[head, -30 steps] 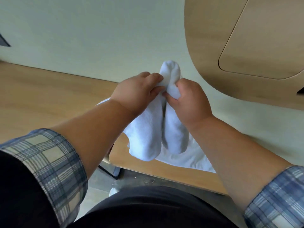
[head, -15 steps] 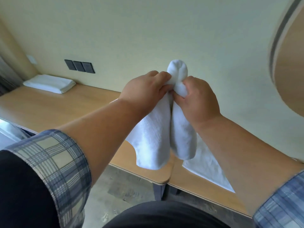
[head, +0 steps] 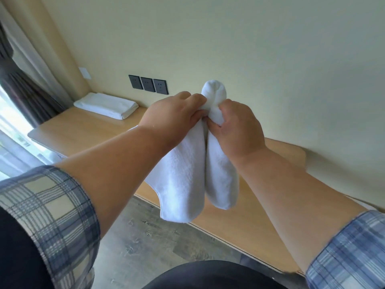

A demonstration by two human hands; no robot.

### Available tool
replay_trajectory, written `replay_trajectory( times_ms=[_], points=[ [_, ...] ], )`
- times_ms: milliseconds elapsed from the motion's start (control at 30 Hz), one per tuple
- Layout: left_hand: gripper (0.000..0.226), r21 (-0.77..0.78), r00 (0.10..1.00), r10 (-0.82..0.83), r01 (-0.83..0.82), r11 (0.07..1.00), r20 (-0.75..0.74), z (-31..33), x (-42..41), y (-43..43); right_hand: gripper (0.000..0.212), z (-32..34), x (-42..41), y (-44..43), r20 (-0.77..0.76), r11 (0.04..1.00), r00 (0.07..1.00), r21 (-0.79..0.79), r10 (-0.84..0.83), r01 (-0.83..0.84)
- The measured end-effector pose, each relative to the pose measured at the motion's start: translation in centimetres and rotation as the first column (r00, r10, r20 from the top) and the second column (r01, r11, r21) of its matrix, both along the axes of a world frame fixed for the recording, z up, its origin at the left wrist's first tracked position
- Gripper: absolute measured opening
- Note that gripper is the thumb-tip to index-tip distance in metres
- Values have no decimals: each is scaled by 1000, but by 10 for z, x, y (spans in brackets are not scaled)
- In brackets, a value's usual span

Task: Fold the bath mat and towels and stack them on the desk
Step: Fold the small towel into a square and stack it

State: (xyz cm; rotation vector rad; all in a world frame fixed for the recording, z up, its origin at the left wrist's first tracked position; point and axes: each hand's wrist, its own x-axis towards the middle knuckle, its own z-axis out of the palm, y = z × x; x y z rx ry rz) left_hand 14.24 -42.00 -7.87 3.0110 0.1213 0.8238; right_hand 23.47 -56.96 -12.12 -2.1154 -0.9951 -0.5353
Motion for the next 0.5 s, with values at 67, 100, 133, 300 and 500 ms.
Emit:
replay_trajectory(
  times_ms=[67, 100, 133, 300, 500],
  points=[
    [38, 11, 999, 26, -25, 1000, -34, -2, 7, 32, 32, -7, 13, 36, 4, 1000, 1000, 6, 16, -16],
    [40, 12, 998, 44, -44, 999, -54, -3, 11, 48, 32, -10, 19, 55, 4, 1000, 1000, -5, 30, -30],
    [42, 15, 995, 65, -64, 998, -76, -3, 15, 65, 32, -12, 26, 73, 1, 999, 999, -26, 44, -44],
    [41, 74, 983, 107, -97, 992, -146, -8, 30, 153, 34, -20, 46, 158, 5, 994, 999, -98, 50, -49],
    [42, 124, 940, 84, -45, 991, -330, -43, 45, 269, 32, -49, 50, 256, 1, 973, 999, -225, 50, -48]
  ],
)
